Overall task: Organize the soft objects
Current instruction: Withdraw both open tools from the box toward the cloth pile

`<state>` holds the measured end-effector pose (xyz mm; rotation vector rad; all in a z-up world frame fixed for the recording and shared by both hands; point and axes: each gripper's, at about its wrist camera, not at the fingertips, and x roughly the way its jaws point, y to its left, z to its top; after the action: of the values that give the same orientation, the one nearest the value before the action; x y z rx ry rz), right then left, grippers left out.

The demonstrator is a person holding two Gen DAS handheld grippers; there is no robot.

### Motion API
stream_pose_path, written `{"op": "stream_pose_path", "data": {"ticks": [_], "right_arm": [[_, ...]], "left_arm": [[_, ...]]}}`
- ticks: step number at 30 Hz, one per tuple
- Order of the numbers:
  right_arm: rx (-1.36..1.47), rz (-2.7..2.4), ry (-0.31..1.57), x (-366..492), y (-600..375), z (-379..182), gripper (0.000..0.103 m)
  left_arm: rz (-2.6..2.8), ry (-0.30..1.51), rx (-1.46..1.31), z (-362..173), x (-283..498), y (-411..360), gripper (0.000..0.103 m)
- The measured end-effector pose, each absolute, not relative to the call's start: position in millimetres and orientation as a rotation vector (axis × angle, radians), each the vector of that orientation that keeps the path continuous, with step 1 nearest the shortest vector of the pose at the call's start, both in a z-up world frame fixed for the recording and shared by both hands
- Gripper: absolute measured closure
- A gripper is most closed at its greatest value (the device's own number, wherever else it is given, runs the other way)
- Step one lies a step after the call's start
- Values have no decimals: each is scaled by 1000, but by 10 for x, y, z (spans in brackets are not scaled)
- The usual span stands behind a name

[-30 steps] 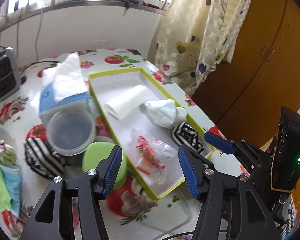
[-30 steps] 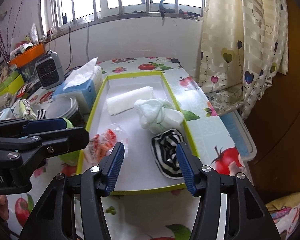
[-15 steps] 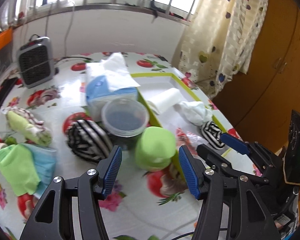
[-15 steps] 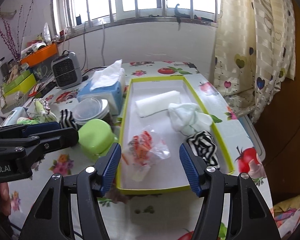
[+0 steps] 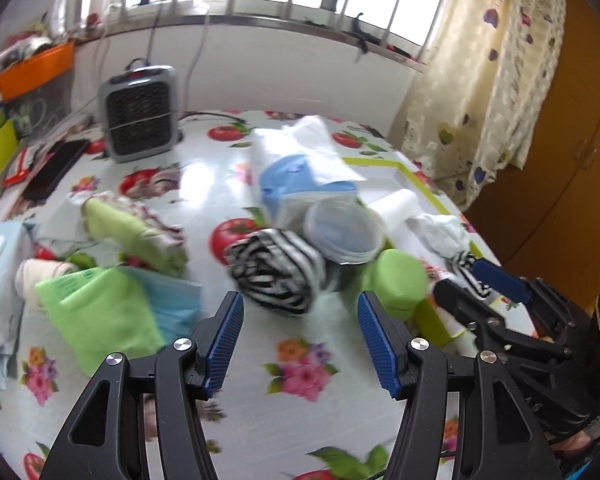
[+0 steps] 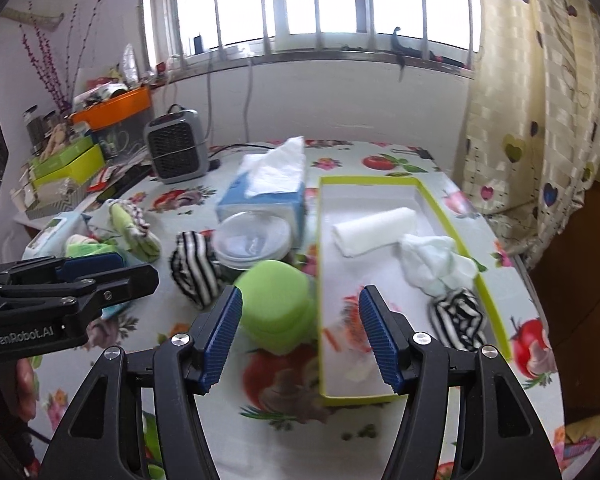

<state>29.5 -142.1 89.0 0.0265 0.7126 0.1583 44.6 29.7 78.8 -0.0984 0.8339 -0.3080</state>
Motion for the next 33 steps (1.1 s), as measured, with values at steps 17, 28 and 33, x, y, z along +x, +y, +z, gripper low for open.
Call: {"op": "stream_pose_path", "data": {"ticks": [17, 28, 33], "right_arm": [[-18, 309, 713, 461, -790, 878, 41], [-42, 369, 754, 487, -447, 727, 41], [-42, 372, 766, 500, -375, 687, 41]], "left_arm": [[-83, 849, -211, 577, 576, 1428, 39], [-76, 918, -221, 317, 832, 1585, 37], [-70, 935, -243, 225, 880, 1619, 37]]}}
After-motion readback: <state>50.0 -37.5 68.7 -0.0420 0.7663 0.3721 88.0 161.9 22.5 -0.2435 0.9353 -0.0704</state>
